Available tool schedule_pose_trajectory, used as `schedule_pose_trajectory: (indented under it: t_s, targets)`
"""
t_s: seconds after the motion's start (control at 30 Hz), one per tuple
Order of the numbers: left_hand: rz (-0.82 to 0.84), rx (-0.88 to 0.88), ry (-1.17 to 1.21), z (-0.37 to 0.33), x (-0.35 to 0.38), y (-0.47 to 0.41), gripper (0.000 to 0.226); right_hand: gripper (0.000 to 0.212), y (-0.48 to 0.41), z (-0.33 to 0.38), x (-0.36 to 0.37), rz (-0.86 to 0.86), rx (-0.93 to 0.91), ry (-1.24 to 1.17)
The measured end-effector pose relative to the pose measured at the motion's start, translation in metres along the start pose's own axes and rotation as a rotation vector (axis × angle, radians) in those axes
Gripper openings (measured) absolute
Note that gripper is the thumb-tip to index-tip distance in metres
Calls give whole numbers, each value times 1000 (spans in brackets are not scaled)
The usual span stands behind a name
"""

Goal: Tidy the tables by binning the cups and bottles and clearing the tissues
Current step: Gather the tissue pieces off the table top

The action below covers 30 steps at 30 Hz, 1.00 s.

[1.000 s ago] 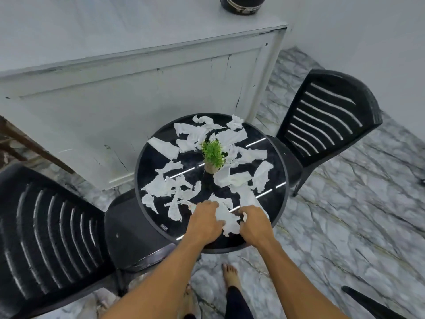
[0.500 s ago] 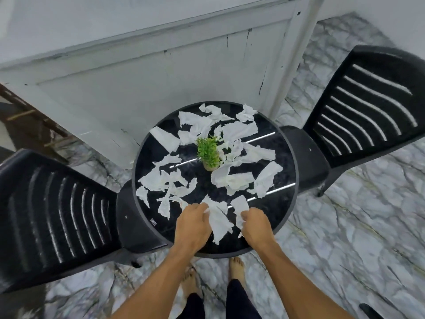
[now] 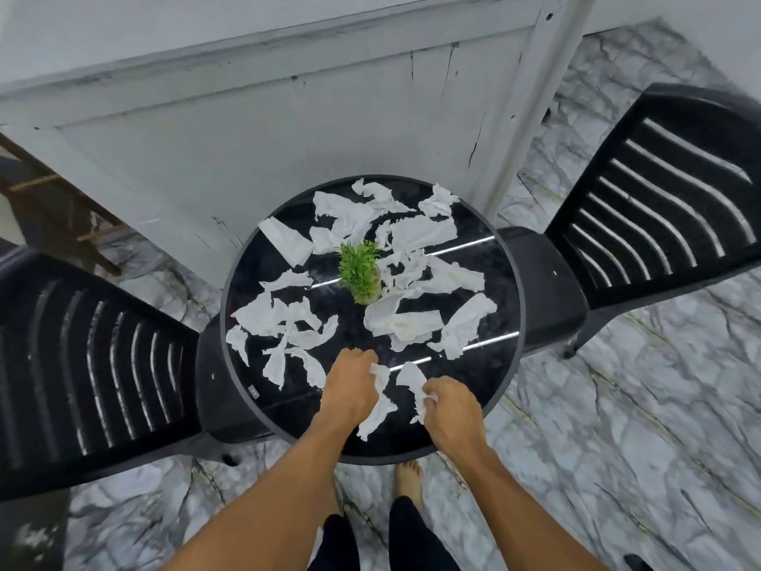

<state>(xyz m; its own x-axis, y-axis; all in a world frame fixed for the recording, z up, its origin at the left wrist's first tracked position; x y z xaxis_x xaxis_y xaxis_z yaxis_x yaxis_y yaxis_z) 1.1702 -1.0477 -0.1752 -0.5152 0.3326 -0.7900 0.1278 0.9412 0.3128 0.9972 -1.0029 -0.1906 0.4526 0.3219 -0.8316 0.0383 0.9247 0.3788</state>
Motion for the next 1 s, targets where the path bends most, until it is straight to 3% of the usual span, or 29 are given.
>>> schedule_pose_trajectory:
  t_s: [0.17, 0.33, 0.47, 0.57, 0.7, 0.87, 1.0]
  targets:
    - [-214, 13, 244, 1, -26, 4, 25, 39, -3, 13, -5, -48, -41, -132]
    - [-379, -185, 482, 30, -61, 15, 31, 26, -7, 46, -9, -210, -130, -213]
    - [-415, -209, 480, 50, -65, 33, 35, 24, -10, 72, 10, -90, -210, -165]
    - [-404, -206, 443, 58, -62, 43, 36, 36, -7, 84, 40, 80, -279, -10]
    - [-355, -176, 420, 59, -55, 39, 35, 13, -9, 85, 48, 122, -267, 107]
    - [-301, -9, 455, 20, -50, 10, 24, 30, -3, 63, -1, -107, -175, -100]
    - [-216, 101, 499, -14, -44, -10, 12, 21, 0, 40, -48, -302, -78, -233]
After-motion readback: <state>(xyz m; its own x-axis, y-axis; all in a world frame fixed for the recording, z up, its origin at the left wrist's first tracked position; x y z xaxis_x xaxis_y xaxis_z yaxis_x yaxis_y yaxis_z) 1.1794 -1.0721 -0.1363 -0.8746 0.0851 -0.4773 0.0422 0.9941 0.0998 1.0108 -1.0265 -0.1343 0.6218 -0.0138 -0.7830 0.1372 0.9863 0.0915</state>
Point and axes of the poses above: each hand's wrist, its own y-axis away from the middle knuckle, its own x-axis out of the palm, z = x × y, the point moved 6 cm from there along -y, towards the middle knuckle, and after that the axes turned 6 degrees about y, right-handed, at the moved point
